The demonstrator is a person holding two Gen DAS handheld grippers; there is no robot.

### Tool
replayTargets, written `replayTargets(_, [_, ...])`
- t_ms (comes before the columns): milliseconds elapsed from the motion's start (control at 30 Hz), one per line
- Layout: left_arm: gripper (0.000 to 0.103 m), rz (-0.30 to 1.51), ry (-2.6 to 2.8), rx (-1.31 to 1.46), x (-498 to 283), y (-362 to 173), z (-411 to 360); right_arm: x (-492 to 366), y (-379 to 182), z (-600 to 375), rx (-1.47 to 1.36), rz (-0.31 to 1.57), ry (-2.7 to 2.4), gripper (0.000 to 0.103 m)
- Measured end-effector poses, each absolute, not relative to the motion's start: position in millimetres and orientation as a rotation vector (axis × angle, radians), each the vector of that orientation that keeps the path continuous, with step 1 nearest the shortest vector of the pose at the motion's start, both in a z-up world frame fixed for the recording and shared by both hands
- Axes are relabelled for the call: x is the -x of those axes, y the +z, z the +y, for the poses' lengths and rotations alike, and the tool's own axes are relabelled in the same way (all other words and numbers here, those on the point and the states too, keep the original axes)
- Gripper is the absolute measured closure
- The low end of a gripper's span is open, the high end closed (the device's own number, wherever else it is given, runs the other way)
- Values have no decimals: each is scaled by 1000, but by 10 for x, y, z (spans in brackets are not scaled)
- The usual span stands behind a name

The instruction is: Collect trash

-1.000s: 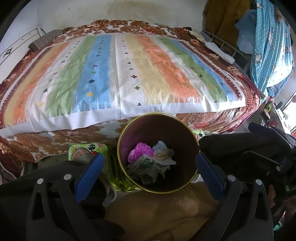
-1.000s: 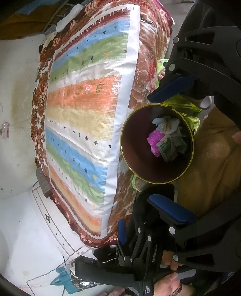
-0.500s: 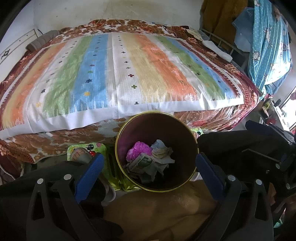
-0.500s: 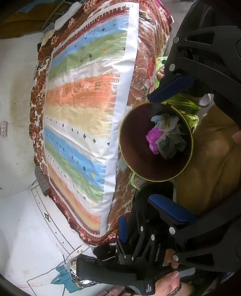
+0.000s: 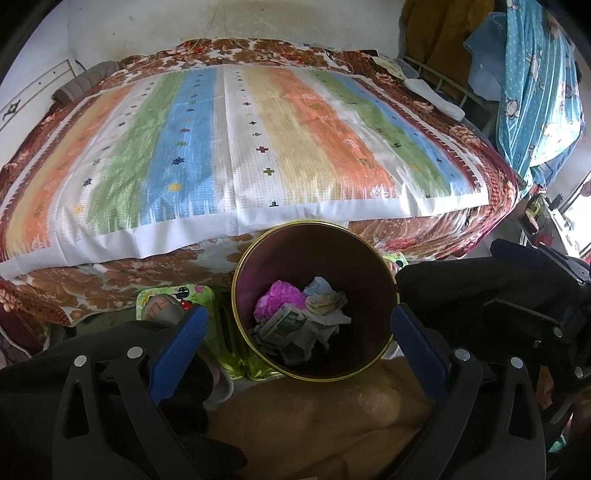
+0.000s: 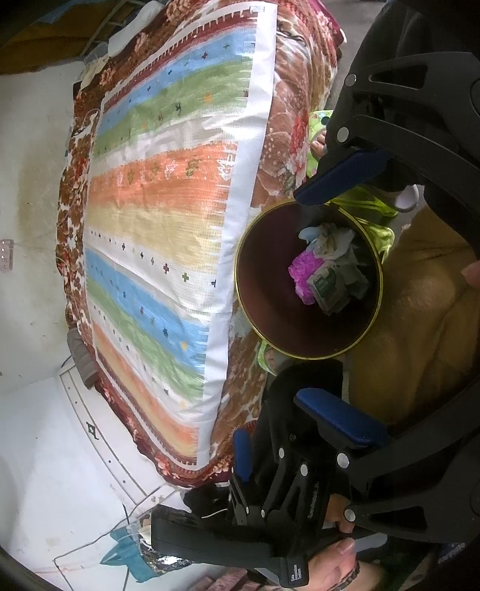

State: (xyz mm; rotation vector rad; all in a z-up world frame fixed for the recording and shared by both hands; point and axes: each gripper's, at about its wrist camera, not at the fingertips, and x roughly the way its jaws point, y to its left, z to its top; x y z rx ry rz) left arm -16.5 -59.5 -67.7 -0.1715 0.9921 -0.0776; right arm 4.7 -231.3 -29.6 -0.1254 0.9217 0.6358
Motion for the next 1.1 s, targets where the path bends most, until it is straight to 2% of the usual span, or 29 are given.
replayTargets(1100, [6, 1013, -66, 180, 148, -706, -510, -75, -333, -2343, 115, 944, 642, 9])
